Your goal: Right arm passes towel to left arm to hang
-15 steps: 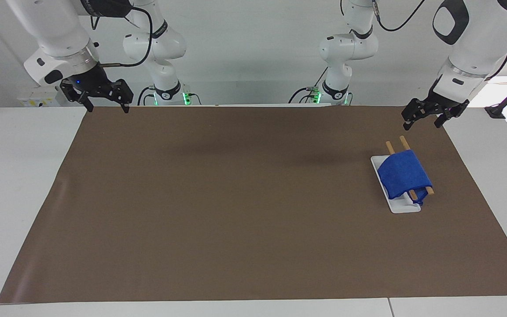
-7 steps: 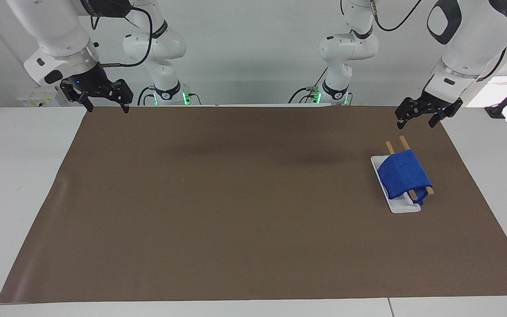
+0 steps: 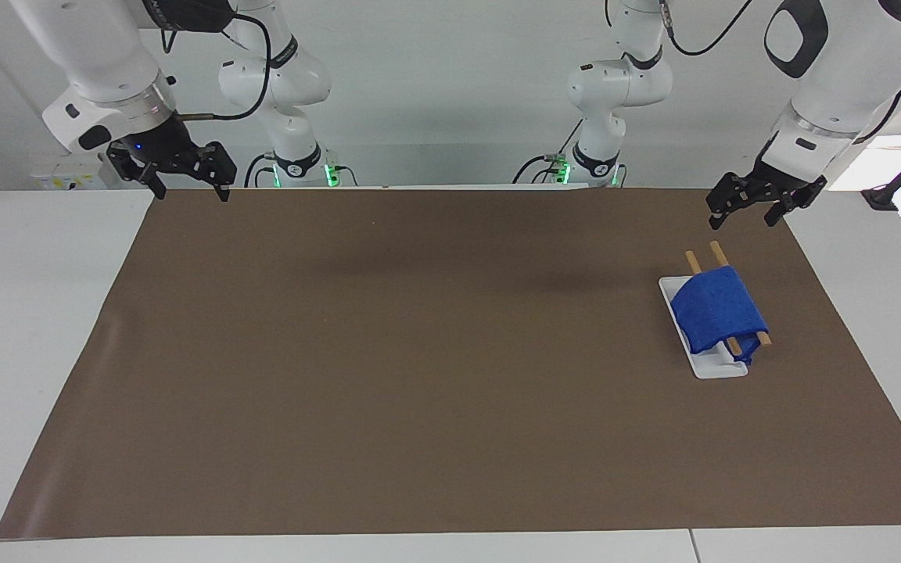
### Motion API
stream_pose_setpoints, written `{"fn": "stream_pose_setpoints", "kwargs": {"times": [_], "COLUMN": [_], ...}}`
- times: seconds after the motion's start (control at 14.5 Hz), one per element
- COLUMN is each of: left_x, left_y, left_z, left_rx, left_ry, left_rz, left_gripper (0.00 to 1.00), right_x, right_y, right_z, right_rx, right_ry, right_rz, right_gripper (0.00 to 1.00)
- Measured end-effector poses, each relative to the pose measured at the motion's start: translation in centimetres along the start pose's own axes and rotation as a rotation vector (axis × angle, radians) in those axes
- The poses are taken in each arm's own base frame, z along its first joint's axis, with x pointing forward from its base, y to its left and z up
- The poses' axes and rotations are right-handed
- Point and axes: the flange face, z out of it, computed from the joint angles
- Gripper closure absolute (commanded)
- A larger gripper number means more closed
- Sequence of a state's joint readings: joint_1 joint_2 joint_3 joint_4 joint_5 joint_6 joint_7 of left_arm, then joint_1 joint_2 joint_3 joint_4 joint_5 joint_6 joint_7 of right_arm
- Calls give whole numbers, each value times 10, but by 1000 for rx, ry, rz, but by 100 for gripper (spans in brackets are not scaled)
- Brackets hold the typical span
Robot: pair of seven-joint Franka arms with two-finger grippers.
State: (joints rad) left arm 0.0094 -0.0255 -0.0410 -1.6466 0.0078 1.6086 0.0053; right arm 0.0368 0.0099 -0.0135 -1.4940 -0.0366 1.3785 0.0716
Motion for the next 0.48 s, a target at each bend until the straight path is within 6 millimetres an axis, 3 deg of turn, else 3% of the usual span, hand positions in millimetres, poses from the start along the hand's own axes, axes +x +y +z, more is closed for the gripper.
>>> {"fn": "stream_pose_setpoints", "kwargs": {"times": [0.48], "left_x": [0], "left_y": [1], "left_z": [2], "left_rx": [-1], "left_ry": [-4], "left_rz": [2], "left_gripper": [0], "right_x": [1], "right_y": [0], "right_z": [4], "right_rx": [-1], "right_ry": [-7], "right_rz": [58], "right_gripper": [0]}}
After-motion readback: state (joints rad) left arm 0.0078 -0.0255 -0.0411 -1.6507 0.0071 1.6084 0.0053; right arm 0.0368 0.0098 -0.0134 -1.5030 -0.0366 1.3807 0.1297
